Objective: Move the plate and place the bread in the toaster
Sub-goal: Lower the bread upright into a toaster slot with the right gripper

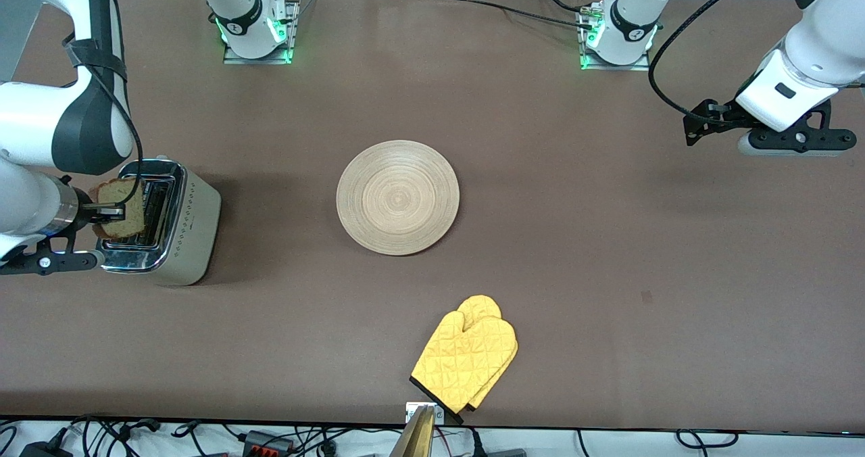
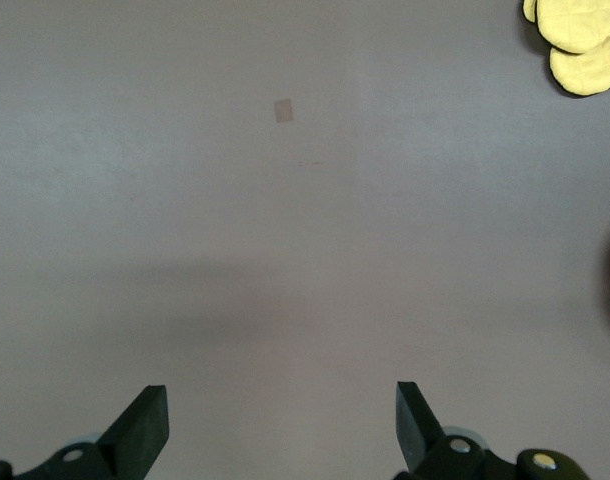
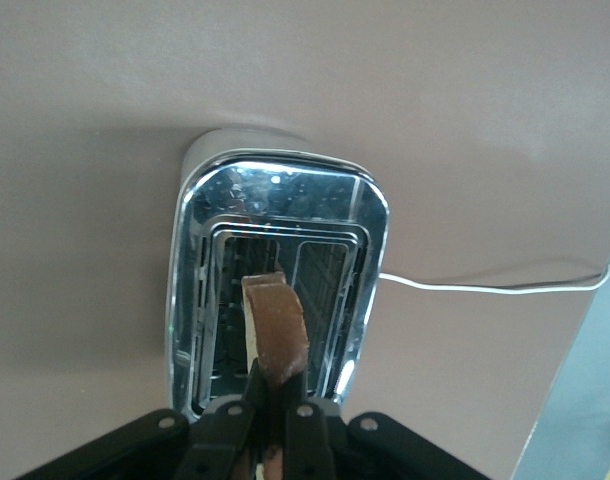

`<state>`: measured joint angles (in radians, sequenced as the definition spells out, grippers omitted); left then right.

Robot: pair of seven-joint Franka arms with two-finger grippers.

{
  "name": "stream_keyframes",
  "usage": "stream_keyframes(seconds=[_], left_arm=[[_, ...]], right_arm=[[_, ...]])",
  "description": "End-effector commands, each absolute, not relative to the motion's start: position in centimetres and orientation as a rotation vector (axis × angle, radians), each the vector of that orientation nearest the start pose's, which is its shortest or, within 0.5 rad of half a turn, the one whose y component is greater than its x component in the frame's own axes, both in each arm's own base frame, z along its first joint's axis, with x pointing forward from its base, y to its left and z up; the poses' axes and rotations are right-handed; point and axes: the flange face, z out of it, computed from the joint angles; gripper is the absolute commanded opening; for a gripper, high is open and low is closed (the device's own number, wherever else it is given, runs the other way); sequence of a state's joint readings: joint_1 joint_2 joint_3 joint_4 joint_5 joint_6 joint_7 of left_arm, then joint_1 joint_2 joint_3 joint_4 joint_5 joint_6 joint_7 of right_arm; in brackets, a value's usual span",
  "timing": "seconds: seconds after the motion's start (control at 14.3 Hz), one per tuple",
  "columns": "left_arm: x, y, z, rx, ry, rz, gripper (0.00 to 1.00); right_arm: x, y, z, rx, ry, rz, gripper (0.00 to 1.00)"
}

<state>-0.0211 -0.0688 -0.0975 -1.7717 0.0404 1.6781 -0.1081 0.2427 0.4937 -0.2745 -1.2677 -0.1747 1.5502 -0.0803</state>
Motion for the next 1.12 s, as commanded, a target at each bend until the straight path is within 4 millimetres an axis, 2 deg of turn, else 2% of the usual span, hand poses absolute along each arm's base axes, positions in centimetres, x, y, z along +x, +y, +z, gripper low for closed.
stream_keyframes(seconds=[0.0, 0.49, 0.91, 1.05], left_arm=[[54.6, -6.4, 58.2, -3.1, 0.039, 0.017, 1.0], [55.8, -6.9, 57.3, -3.103, 0.055, -0.002, 1.0], [56.1, -7.7, 56.7, -3.103, 0.075, -0.003, 1.0], [56.1, -8.0, 56.6, -3.101, 0.083, -0.001, 1.0]], right_arm=[[67.9, 0.6, 46.9, -3.387, -0.086, 0.373, 0.0], [67.0, 0.7, 47.0, -3.327, -0.059, 0.454, 0.0], [67.0, 0.4, 47.3, -3.314, -0.048, 0.445, 0.0], [67.6, 0.4, 47.6, -3.324, -0.057, 0.393, 0.0]])
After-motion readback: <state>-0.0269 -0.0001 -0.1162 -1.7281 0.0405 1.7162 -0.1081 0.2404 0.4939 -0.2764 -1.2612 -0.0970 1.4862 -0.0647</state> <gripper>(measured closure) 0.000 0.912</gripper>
